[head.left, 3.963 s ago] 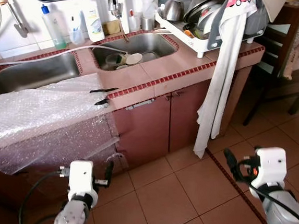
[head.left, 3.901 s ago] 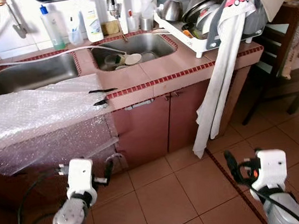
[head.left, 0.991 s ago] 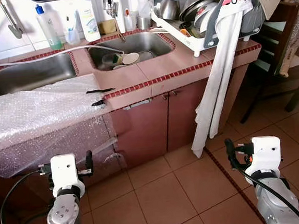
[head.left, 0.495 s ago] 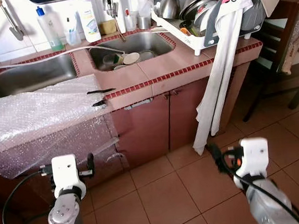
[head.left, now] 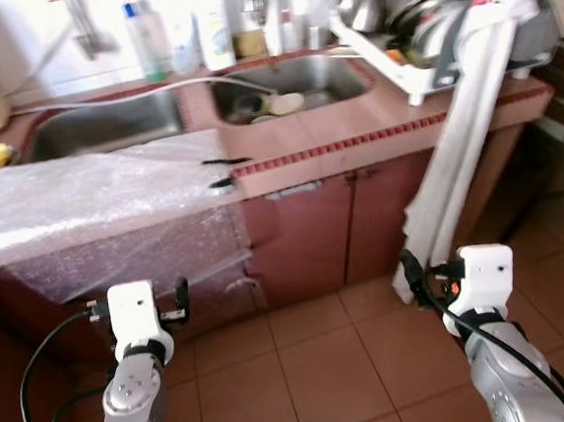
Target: Kitchen organization
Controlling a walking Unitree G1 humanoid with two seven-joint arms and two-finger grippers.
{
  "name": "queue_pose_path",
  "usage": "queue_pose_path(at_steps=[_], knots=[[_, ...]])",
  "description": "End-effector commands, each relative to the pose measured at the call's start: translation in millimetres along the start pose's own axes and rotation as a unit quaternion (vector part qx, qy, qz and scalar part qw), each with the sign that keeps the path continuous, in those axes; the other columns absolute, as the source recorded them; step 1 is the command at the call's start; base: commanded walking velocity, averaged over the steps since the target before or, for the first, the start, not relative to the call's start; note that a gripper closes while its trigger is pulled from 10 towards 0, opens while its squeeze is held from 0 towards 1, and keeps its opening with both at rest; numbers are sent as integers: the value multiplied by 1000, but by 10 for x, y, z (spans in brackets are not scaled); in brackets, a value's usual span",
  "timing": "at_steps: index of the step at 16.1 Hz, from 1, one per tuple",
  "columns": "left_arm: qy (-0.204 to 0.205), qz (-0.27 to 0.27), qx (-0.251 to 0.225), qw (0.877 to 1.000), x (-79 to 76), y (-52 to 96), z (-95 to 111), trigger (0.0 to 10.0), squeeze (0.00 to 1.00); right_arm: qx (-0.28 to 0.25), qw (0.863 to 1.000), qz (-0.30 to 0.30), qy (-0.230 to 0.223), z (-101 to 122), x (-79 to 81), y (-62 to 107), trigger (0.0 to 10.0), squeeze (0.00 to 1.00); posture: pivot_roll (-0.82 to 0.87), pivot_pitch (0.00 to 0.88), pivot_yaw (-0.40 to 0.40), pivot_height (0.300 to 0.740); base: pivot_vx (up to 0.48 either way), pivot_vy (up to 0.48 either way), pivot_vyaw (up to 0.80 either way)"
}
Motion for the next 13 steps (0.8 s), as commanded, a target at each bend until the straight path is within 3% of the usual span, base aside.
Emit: queue_pose_path(at_steps=[1, 8, 13], knots=[[5, -6, 13, 1000, -14, -4, -35, 10000, 0, -1, 1000, -7, -1, 2, -27, -9, 10000, 0, -89, 42, 75, 740, 0, 0, 0], [5, -16, 14, 1000, -64, -38, -40, 10000, 0, -5, 1000, -5, -1, 13, -3, -4, 10000, 0, -100, 45, 74, 740, 0, 0, 0], [11, -15, 19, 1000, -62, -49, -45, 10000, 0, -3, 1000, -7, -2, 2, 8, 14, 10000, 0, -102, 49, 80, 740, 0, 276, 0]])
Point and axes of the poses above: a point about 5 cm out from each wrist's last joint towards the gripper, its own y axis pointing back from the gripper into the wrist, its own z axis along the axis of the wrist's last joint, x = y × z, the point moved 1 cm from there along -y, pointing out of the wrist towards the gripper, and after that the axes turned 5 degrees about y, right-handed, at the moved point
